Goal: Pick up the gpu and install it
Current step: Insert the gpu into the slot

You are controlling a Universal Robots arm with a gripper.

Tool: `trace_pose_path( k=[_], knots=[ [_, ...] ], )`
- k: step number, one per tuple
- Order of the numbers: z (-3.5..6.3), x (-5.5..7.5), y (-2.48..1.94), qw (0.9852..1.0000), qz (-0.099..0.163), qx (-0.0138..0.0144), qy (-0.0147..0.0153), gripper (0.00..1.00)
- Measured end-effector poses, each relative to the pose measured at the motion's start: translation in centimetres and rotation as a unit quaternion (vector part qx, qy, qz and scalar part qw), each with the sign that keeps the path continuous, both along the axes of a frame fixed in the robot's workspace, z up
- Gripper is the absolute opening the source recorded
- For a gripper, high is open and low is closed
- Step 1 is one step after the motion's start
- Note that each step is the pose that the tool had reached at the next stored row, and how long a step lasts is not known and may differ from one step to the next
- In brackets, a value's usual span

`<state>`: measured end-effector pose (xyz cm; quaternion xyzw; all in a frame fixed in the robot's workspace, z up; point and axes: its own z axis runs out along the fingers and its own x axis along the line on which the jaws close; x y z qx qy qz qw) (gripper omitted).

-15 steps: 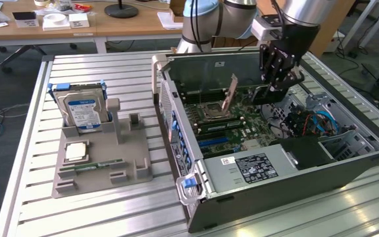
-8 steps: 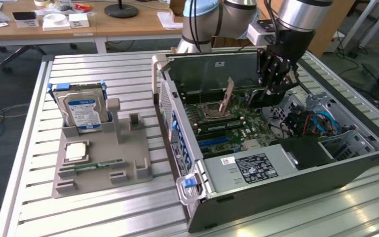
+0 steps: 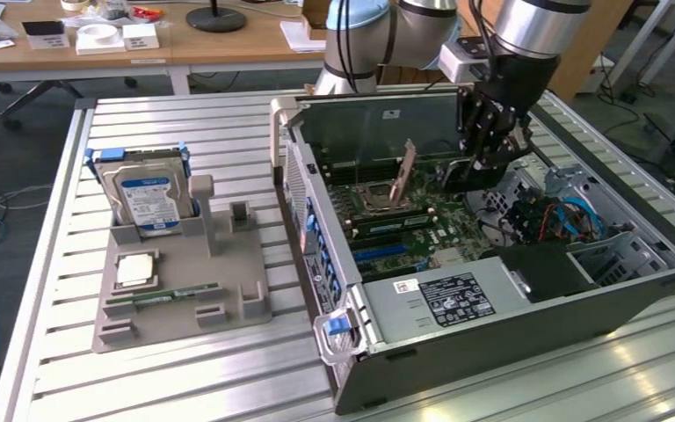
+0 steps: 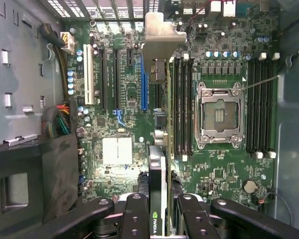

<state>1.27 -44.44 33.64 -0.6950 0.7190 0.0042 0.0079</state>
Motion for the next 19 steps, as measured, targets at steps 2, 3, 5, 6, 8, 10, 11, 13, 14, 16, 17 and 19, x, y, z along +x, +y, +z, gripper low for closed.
trace_pose_path(
  k=[2,3,5,6,8,10,11,13,14,16,17,19],
  knots=[
    [-0.29,-0.1,0.0,1.0,0.0,-0.0002,0.0,0.27],
    [-0.43,-0.1,0.0,1.0,0.0,-0.0001,0.0,0.27],
    [-0.71,-0.2,0.0,1.0,0.0,-0.0001,0.0,0.27],
    [-0.83,-0.3,0.0,1.0,0.0,-0.0001,0.0,0.27],
    [-0.91,-0.3,0.0,1.0,0.0,-0.0002,0.0001,0.27],
    [-0.92,-0.3,0.0,1.0,0.0,-0.0003,0.0001,0.27],
    [-0.93,-0.3,0.0,1.0,0.0,-0.0002,0.0001,0.27],
    [-1.04,-0.5,0.0,1.0,0.0,0.0005,-0.0024,0.27],
    [-1.14,-0.6,0.0,1.0,0.0,0.0005,-0.0046,0.27],
    [-1.38,-0.9,0.0,1.0,0.0,0.0003,-0.0075,0.27],
    [-1.53,-1.0,0.0,1.0,0.0,0.0003,-0.0083,0.27],
    [-1.8,-1.3,0.0,0.9999,0.0,0.0003,-0.01,0.27]
  ],
)
